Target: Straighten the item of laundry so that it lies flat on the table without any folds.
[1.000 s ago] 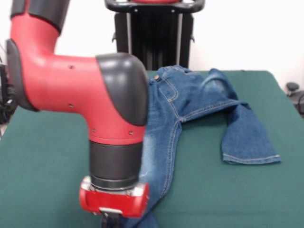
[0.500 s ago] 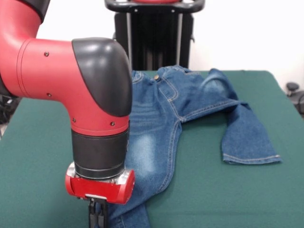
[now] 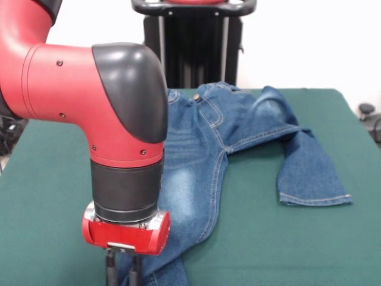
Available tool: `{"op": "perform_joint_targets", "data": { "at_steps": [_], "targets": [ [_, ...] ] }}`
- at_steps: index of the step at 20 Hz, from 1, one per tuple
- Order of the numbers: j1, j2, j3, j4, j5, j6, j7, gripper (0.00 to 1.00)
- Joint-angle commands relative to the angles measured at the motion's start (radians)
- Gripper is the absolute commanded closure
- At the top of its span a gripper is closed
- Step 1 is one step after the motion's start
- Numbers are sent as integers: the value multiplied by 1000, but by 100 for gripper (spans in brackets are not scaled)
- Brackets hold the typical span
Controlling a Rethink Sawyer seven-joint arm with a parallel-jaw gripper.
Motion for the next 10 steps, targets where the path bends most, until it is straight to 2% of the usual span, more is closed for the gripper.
{"op": "perform_joint_targets", "data": {
  "at_steps": [1, 10],
  "targets": [
    [63, 23, 69, 61, -27, 33, -86, 0],
    [81, 14, 60, 52, -1, 60, -33, 0]
  ]
}}
